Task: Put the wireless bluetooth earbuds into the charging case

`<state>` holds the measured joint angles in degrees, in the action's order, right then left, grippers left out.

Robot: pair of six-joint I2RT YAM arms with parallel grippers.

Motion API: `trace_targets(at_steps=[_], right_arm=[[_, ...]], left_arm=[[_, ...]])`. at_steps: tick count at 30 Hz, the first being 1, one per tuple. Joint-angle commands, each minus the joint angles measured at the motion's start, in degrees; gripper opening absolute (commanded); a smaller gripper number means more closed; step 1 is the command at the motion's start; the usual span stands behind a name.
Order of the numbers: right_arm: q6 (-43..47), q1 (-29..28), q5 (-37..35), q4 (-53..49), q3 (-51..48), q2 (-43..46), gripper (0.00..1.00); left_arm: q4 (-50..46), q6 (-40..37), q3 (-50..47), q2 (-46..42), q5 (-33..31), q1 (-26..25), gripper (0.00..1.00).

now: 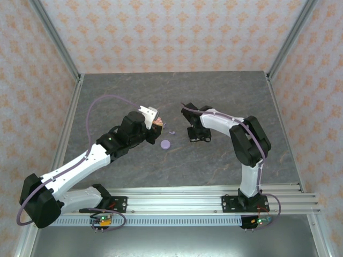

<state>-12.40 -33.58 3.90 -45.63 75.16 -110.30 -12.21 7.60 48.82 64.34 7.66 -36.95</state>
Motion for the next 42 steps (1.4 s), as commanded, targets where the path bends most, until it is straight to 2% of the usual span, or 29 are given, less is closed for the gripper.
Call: trace_targets(at_steps=[1,6,12,17,21,30,42], right_arm=[[-0.2,0.3,-3.9,-1.8,1.8,-1.6,0.10],[0.5,0.3,-3.9,-2.8,2.8,-1.1,0.10],[0.2,0.2,-1.7,-2.9,2.6,3.7,0.15],[-2.0,0.3,2.7,-1.5,2.2,4.6,0.31],[-5.0,0.3,4.9,-0.6,2.4,3.4,0.50],[-11.0,0.4,4.2,-0.5,3.8,0.3,0.51],[-12.0,1.1,3.4,-1.2,4.8,-1.9,0.45]], left_arm=[[0.3,0.0,1.9,0.0,-0.4,0.7,0.14],[0.1,0.1,2.0,0.0,-0.4,0.6,0.14],[0.1,0.1,1.9,-0.1,-0.4,0.7,0.14],[0.6,0.3,1.8,-0.1,0.0,0.6,0.14],[0.7,0.4,1.8,-0.1,0.2,0.6,0.14],[0.5,0.1,1.5,-0.6,0.1,0.6,0.14],[0.7,0.0,1.6,-0.1,0.2,0.7,0.14]])
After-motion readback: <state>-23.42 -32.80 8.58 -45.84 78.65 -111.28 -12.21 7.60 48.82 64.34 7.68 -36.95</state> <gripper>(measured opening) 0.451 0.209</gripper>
